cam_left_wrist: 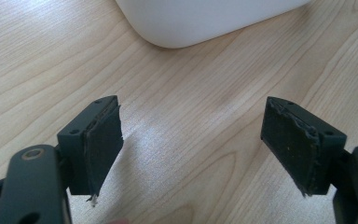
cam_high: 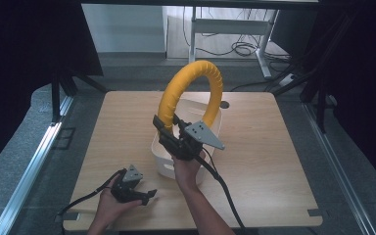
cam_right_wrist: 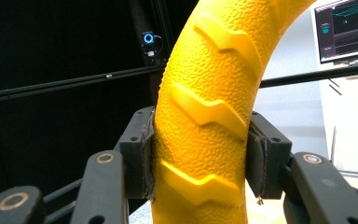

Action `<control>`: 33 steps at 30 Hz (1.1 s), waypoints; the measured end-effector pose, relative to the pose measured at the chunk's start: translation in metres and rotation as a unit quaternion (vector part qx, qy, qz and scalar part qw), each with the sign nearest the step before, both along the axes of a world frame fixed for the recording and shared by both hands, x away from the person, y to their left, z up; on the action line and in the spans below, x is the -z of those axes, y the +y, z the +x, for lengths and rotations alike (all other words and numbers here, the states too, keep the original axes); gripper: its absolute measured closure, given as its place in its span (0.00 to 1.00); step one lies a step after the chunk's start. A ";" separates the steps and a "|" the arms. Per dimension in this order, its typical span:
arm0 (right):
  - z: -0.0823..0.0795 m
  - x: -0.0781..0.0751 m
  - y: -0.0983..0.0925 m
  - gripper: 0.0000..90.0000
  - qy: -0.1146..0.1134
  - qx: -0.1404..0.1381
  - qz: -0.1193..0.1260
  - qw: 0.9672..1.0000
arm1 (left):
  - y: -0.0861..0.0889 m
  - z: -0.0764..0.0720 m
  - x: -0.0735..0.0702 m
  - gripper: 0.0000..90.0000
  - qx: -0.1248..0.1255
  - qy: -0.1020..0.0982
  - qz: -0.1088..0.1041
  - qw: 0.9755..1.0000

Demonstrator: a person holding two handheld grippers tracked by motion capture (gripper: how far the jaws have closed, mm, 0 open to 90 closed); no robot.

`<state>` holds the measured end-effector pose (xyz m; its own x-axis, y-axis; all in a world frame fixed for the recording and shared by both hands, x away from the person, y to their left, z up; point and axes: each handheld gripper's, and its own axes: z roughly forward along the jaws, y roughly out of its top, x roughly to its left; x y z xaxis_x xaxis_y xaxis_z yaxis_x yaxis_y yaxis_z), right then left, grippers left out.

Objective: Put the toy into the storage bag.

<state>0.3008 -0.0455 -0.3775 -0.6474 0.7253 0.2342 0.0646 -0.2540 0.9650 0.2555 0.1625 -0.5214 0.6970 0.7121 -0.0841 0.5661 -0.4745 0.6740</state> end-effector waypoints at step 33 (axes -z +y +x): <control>-0.002 0.028 0.010 0.55 0.037 0.008 -0.002 0.999 | -0.001 0.000 0.002 0.23 0.006 0.005 0.008 1.000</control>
<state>0.2988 -0.0357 -0.4054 -0.6169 0.7361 0.2787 0.1320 -0.2523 0.9586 0.2558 0.1615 -0.5233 0.7043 0.7052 -0.0809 0.5678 -0.4913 0.6605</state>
